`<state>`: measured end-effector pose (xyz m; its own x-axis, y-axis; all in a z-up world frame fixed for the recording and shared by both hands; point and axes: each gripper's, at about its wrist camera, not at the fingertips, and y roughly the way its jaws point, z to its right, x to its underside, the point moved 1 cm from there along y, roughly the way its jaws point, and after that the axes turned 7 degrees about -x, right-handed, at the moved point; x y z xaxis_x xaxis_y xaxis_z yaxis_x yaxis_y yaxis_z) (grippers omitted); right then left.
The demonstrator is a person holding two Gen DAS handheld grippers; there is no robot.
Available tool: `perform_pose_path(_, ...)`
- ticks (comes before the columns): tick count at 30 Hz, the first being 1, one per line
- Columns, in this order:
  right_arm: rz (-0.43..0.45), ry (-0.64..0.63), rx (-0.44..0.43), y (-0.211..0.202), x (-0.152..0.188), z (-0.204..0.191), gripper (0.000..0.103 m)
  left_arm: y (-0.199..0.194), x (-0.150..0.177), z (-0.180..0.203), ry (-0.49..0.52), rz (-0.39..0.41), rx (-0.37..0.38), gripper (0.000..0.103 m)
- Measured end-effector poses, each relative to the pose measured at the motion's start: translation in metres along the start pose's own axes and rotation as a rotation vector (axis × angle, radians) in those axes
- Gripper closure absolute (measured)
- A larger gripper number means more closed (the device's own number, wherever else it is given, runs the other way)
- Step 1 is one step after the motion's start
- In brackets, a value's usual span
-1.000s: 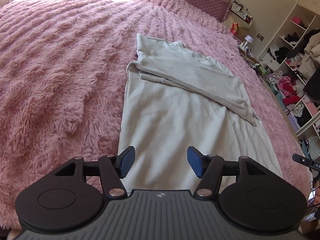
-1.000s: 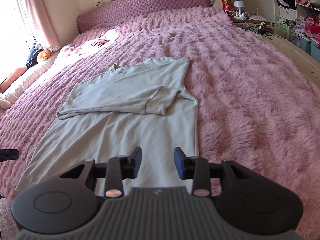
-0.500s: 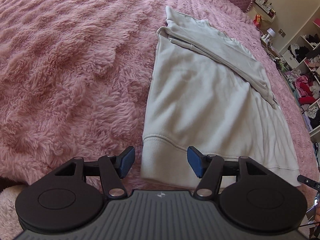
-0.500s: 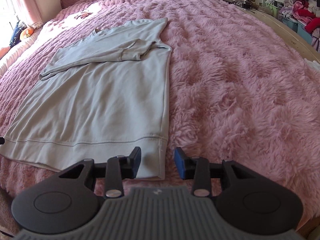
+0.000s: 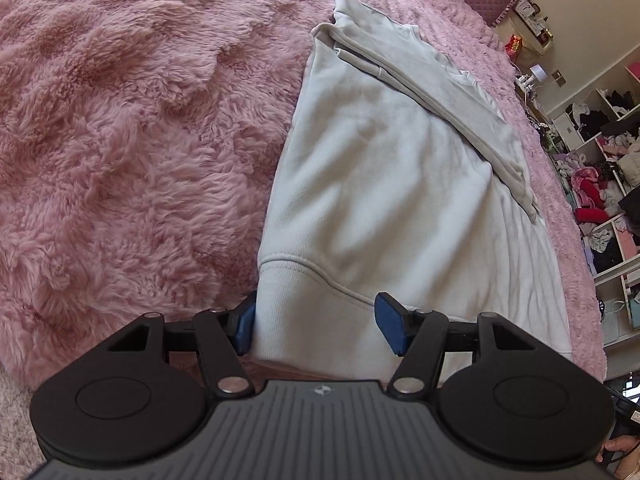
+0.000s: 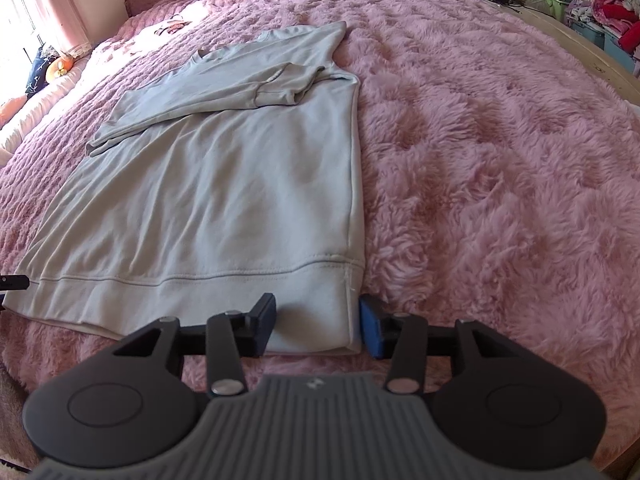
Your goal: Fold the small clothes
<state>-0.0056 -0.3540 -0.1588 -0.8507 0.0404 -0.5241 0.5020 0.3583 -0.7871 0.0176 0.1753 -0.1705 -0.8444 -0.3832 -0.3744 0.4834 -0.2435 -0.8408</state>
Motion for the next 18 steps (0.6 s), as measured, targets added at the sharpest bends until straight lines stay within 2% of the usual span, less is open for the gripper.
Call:
perform_pose_path(4,-0.006,0.001,-0.005,0.004,-0.002,-0.002,0.058,0.006,-0.003,-0.002,-0.040,0.000,0.040,0.032)
perform_pose_path(6,-0.003,0.002,-0.006,0.003,-0.002,-0.002,0.068,0.005,-0.004,-0.003,-0.046,0.009,0.071,0.040)
perform_pose_path(8,0.001,0.011,-0.010,0.001,-0.002,0.000,0.069,0.004,-0.004,-0.003,-0.040,0.011,0.090,0.052)
perform_pose_path(11,0.002,0.043,-0.031,-0.001,-0.004,0.004,0.068,0.003,-0.004,-0.003,-0.035,0.003,0.112,0.059)
perform_pose_path(13,0.000,0.055,-0.040,-0.001,-0.005,0.006,0.067,0.003,-0.005,-0.004,-0.031,-0.006,0.108,0.059)
perform_pose_path(15,-0.005,0.059,-0.041,0.000,-0.006,0.005,0.066,0.008,-0.005,-0.007,-0.035,-0.026,0.057,0.059)
perform_pose_path(18,-0.011,0.055,-0.047,0.000,-0.006,0.005,0.062,0.010,-0.004,-0.014,-0.065,-0.036,0.071,0.059)
